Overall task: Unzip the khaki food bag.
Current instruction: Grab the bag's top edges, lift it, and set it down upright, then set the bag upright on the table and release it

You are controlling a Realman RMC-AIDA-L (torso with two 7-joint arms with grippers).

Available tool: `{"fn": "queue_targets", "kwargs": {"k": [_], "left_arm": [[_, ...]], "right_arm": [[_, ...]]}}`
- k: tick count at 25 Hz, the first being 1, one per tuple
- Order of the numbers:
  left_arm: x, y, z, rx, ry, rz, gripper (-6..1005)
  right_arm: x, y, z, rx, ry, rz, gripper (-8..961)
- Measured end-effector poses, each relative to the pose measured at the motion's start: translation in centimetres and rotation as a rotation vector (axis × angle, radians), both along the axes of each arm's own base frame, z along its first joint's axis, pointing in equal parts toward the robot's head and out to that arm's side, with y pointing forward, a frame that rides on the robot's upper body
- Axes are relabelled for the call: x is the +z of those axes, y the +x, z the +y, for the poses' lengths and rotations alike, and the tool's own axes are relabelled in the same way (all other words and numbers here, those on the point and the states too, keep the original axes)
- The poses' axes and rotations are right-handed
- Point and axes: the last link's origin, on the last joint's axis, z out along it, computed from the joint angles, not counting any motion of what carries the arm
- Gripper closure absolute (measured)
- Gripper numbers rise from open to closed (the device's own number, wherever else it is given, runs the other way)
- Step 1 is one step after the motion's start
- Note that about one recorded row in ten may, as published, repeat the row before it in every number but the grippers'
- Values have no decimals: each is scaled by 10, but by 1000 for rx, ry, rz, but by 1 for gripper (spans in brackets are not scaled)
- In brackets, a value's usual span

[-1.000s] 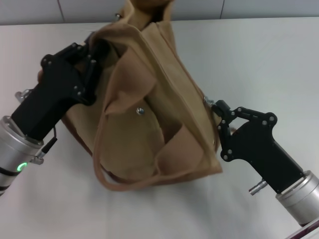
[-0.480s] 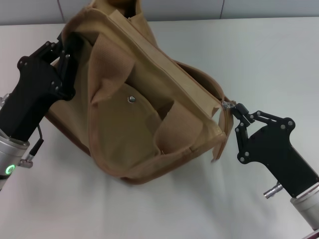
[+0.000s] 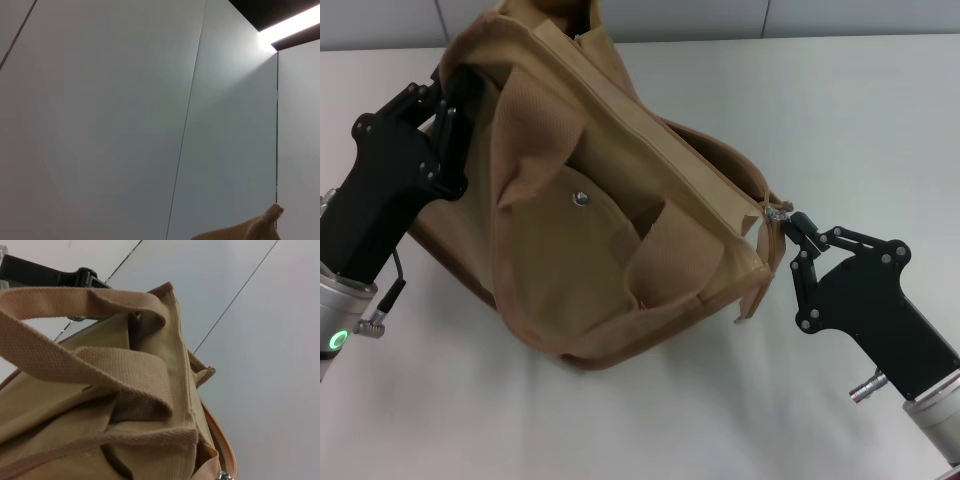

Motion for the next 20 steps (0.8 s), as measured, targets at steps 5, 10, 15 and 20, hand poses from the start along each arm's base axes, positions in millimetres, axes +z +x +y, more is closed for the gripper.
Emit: {"fn": "queue_targets", "kwargs": {"k": [5, 10, 15, 20], "left_arm": [[1, -1, 0, 8, 6, -2, 835], [1, -2, 1, 14, 10, -3, 833], [2, -3, 1, 18, 12, -1, 832], [2, -3, 1, 19, 12, -1, 830]], "right_arm": [[2, 2, 1, -5, -7, 5, 950], [12, 17, 6, -59, -88, 92, 836], [30, 33, 15, -92, -220, 193, 617], [35, 33, 23, -75, -316, 204, 550]]}}
